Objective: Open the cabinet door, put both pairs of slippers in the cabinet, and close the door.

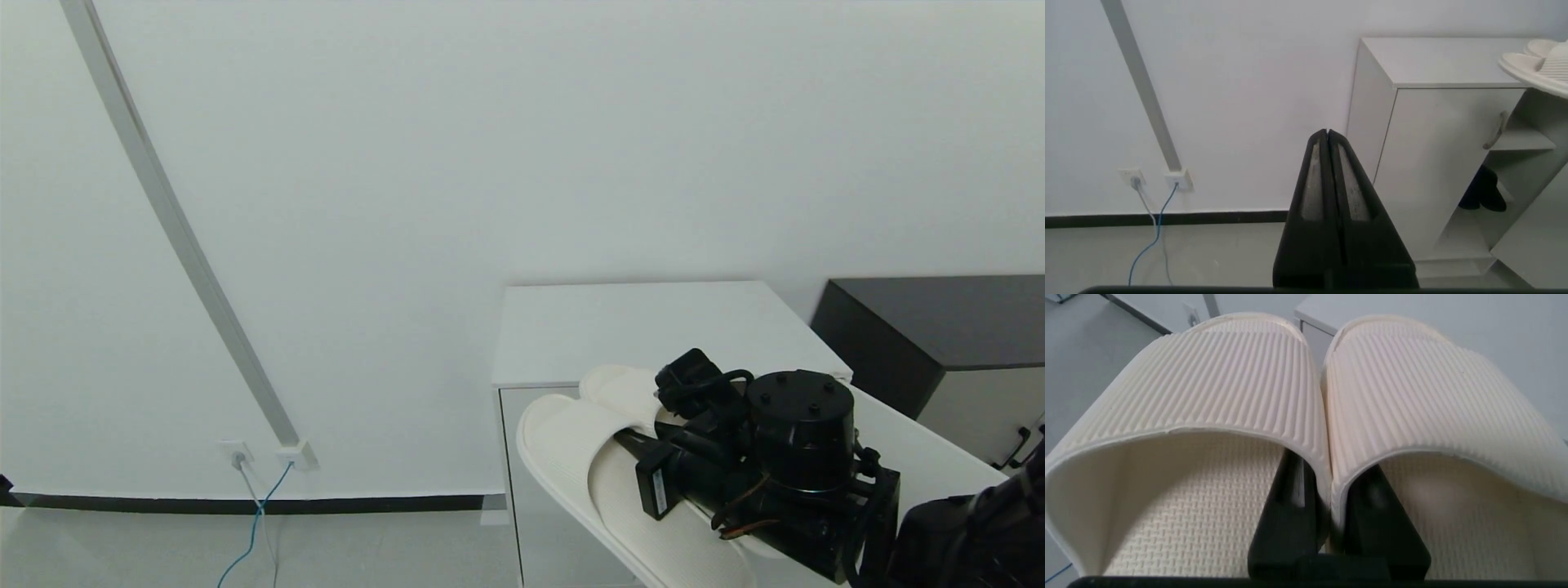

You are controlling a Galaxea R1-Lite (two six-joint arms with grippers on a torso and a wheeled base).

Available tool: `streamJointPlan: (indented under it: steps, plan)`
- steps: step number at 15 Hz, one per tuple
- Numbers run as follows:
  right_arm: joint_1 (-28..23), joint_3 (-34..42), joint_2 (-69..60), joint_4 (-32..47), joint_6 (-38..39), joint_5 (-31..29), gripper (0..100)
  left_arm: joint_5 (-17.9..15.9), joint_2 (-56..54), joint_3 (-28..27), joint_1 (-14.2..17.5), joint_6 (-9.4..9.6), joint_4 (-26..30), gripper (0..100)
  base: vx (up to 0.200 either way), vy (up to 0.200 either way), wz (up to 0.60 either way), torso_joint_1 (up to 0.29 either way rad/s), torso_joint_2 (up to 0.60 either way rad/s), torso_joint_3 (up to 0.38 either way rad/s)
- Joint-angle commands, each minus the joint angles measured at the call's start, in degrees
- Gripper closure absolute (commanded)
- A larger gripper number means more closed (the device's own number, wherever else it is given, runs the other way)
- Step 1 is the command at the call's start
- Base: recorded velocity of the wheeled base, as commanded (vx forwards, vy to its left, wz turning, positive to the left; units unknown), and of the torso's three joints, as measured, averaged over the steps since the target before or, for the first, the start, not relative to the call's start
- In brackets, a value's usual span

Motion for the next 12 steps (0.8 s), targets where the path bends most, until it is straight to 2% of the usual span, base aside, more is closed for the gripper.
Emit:
streamJointPlan:
  steps: [1, 12]
  plan:
    - [0.0, 0.0, 0.2, 0.0, 0.0, 0.0, 100, 0.0, 0.1, 0.0, 0.0, -0.01, 0.0, 100, 0.0, -0.2, 0.0, 0.002, 0.0, -0.002]
    - [0.0, 0.6, -0.1, 0.0, 0.0, 0.0, 100, 0.0, 0.1, 0.0, 0.0, -0.01, 0.0, 100, 0.0, -0.2, 0.0, 0.004, 0.0, 0.002]
